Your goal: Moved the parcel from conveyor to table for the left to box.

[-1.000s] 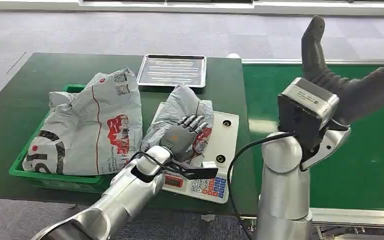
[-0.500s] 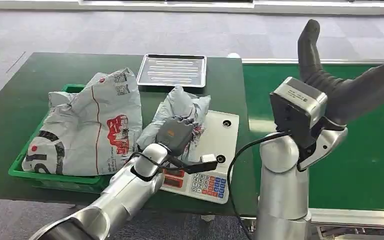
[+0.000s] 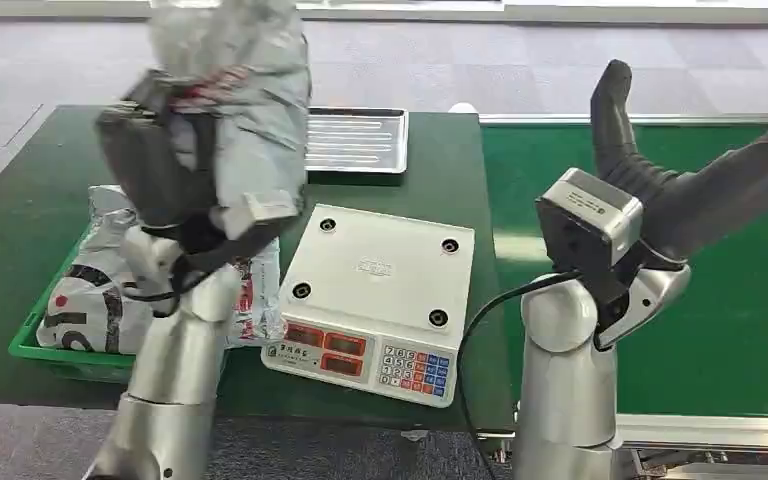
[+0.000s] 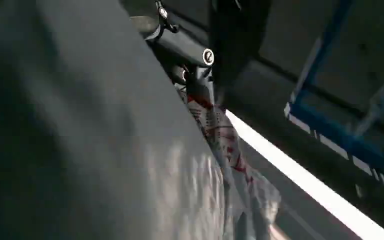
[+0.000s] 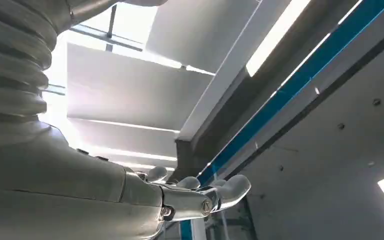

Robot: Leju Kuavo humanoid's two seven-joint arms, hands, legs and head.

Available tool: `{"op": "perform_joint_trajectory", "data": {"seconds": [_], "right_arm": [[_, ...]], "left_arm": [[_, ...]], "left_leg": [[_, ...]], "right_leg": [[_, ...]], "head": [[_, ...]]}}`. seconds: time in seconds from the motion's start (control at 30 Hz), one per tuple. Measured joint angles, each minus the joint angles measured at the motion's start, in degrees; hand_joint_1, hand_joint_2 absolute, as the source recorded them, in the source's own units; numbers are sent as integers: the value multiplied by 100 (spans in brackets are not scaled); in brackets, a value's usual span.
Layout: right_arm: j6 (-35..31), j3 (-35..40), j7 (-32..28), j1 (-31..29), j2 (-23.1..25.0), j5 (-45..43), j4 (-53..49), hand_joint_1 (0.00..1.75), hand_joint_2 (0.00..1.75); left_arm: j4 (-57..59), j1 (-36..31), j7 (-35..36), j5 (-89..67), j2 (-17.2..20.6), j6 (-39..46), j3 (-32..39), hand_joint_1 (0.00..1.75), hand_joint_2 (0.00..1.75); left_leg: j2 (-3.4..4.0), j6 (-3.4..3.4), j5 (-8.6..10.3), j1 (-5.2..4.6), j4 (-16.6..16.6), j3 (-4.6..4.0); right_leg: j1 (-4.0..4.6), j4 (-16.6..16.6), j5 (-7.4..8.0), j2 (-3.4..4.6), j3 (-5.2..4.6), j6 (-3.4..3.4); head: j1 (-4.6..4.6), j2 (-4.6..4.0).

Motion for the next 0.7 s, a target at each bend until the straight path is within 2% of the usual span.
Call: {"op": "perform_joint_trajectory", "data": {"seconds": [0.07,0.13,0.37,0.47,0.57,0.63,0.7], "right_arm": [[-4,-13,0,16,0,-11,0,0,175],[-4,-17,0,16,0,-9,0,0,175],[-2,-20,-4,15,0,-9,0,0,175],[2,-20,0,14,2,-9,4,0,175],[2,-17,0,13,2,-11,24,0,175],[2,-20,-52,6,2,-63,30,0,175],[2,-20,-142,-18,2,-157,33,0,175]], "left_arm": [[-697,-34,-61,292,-70,15,675,175,175],[-1096,-52,-115,338,-120,17,1112,175,175],[-1876,-52,-146,383,-208,-37,1830,175,175],[-2024,-96,-387,431,-221,-50,2128,175,175],[-1961,-146,-648,-421,-236,-50,2574,175,175],[-1577,-125,-155,-2033,-165,-52,2669,175,175],[-1042,66,1000,-3342,136,-85,2544,175,175]], "left_leg": [[-1,-1,0,4,-2,1],[-34,-1,1,13,-3,0],[-68,-4,7,13,-2,-7],[-70,-3,7,10,-2,-7],[-69,-3,7,7,1,-3],[-86,-2,9,7,0,-3],[-81,-7,12,7,-2,1]], "right_leg": [[0,0,-2,-1,0,-4],[5,0,-12,-43,16,-10],[13,0,-12,-70,28,-10],[11,-1,-11,-68,28,-9],[7,-2,-11,-69,24,-8],[7,-2,-12,-88,31,-8],[7,-2,-12,-82,28,-9]], "head": [[-2,0],[-2,0],[-2,0],[0,0],[0,0],[0,0],[4,0]]}}
